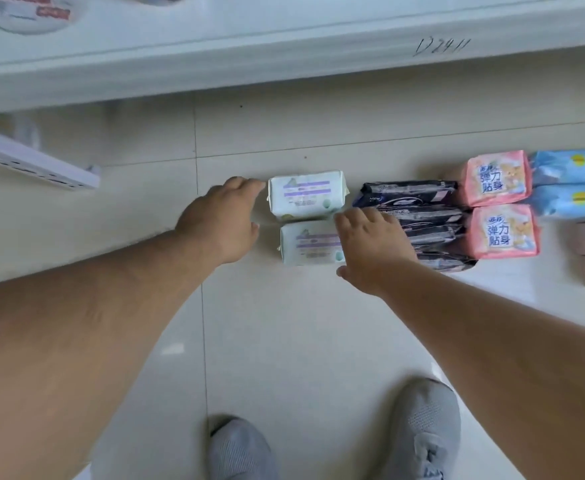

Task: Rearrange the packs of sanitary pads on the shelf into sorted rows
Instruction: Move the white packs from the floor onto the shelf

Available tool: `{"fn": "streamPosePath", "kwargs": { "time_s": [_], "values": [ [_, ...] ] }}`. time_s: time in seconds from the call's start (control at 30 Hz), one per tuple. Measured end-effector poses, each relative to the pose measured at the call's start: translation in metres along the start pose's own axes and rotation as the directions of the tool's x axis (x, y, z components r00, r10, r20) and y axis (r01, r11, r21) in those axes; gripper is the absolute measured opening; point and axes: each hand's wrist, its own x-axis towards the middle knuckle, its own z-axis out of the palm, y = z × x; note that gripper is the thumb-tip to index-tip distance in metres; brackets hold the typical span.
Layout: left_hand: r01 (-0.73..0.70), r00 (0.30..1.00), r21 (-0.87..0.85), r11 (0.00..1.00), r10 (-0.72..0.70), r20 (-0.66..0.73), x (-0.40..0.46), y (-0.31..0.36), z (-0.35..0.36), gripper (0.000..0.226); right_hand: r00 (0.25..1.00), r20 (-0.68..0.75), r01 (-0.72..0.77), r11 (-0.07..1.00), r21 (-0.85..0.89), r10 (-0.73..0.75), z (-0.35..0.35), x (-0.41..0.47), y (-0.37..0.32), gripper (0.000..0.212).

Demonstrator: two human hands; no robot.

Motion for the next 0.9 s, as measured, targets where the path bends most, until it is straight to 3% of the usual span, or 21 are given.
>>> {"fn": "streamPosePath", "kwargs": {
  "time_s": [0.33, 0.57, 0.77, 0.83, 0.9],
  "values": [
    [-0.055, 0.999, -0.009, 0.998, 0.055, 0.002, 0.043, 0.013, 0.024, 0.068, 0.984, -0.069, 0.147, 0.973, -0.179, -0.161, 0.044, -0.004, -0.003, 0.060],
    [-0.057, 0.995, 0.034, 0.998, 0.054, 0.082, 0.075, 0.025, 0.042, 0.091, 0.984, -0.071, 0.152, 0.973, -0.172, -0.166, 0.048, 0.004, -0.001, 0.058],
    [-0.047, 0.998, 0.002, 0.999, 0.046, 0.052, 0.081, 0.030, 0.041, 0.068, 0.965, -0.125, 0.221, 0.972, -0.082, -0.230, 0.049, 0.005, -0.002, 0.043],
    [-0.038, 0.998, -0.021, 0.999, 0.039, 0.053, 0.067, 0.025, 0.024, 0.068, 0.947, -0.199, 0.251, 0.967, -0.030, -0.252, 0.038, -0.009, -0.001, 0.042],
    [-0.011, 0.999, -0.060, 0.998, 0.014, 0.043, 0.044, 0.020, -0.001, 0.067, 0.950, -0.183, 0.264, 0.964, 0.029, -0.254, 0.014, -0.035, 0.003, 0.046]
  ]
}}
